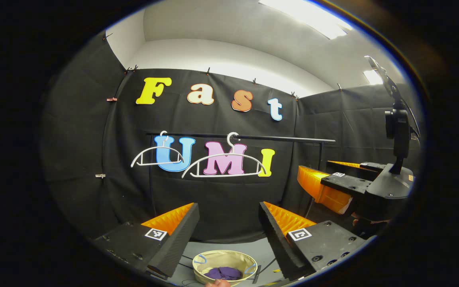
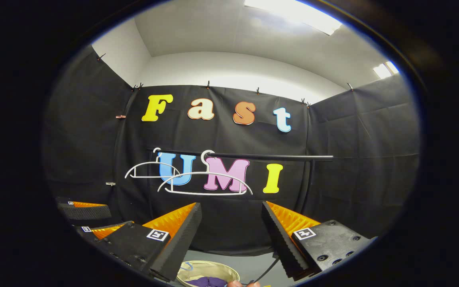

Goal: Grasp the clothes on the hanger with both hands and then place them into the laundry hamper below.

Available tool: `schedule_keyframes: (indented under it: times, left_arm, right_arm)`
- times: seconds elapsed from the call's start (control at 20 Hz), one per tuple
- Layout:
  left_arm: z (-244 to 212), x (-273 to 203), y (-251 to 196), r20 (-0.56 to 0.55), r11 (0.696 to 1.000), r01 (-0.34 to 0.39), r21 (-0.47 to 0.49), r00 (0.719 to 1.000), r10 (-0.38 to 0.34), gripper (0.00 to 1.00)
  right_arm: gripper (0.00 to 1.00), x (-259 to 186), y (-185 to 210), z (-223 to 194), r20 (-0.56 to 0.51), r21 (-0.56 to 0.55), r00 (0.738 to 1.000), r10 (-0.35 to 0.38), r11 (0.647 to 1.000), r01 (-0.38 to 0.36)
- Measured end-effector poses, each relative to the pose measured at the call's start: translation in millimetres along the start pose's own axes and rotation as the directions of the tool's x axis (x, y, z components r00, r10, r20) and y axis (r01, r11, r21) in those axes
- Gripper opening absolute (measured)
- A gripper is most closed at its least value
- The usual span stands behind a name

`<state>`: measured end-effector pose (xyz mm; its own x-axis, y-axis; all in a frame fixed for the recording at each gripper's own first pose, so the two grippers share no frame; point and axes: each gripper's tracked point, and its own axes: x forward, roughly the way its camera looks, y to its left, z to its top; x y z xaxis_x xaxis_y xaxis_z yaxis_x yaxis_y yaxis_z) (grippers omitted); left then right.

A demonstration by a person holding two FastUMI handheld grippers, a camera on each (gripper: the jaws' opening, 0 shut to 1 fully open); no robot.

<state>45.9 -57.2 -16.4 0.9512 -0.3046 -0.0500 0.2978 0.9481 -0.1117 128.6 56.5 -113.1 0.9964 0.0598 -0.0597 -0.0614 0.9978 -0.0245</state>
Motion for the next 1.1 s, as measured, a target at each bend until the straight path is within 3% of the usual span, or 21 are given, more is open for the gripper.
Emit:
schedule_keyframes:
  times: [0.1, 0.25, 0.5, 0.55, 0.65, 0.8, 1.1]
  left_arm:
    - [-0.1, 2.7, -2.0, 0.005, 1.000, -0.008, 0.005, 1.000, 0.008, 0.91]
    - [-0.8, 9.1, -3.8, 0.013, 0.999, -0.033, 0.008, 0.999, 0.033, 0.94]
    - [8.7, 10.9, 2.4, 0.056, 0.993, -0.121, -0.008, 0.991, 0.121, 0.94]
    - [10.7, 9.9, 3.7, 0.062, 0.990, -0.144, -0.004, 0.988, 0.144, 0.99]
    - [12.5, 11.3, 4.7, 0.067, 0.984, -0.179, 0.025, 0.982, 0.177, 0.91]
    - [4.6, 13.6, 2.7, 0.068, 0.973, -0.221, 0.070, 0.974, 0.216, 0.95]
    - [-5.6, 38.2, -49.7, 0.096, 0.987, -0.111, 0.113, 0.990, 0.100, 0.91]
  right_arm:
    - [0.97, 1.2, -1.5, -1.6, 0.003, -0.007, 1.000, 0.015, 1.000, -0.015]
    - [0.97, 3.5, -7.5, -6.2, 0.004, -0.018, 1.000, 0.028, 0.999, -0.028]
    - [0.96, -3.2, -28.3, -18.4, -0.004, 0.011, 1.000, 0.022, 1.000, -0.022]
    - [0.98, -4.0, -33.1, -23.6, -0.016, 0.021, 1.000, 0.022, 1.000, -0.022]
    - [0.98, -6.9, -41.0, -31.9, -0.026, 0.036, 0.999, 0.031, 0.999, -0.030]
    - [0.98, -10.9, -57.7, -44.1, -0.038, 0.055, 0.999, 0.008, 0.998, -0.005]
    - [0.98, -11.3, -83.3, -59.2, -0.008, 0.013, 0.997, -0.078, 0.997, 0.078]
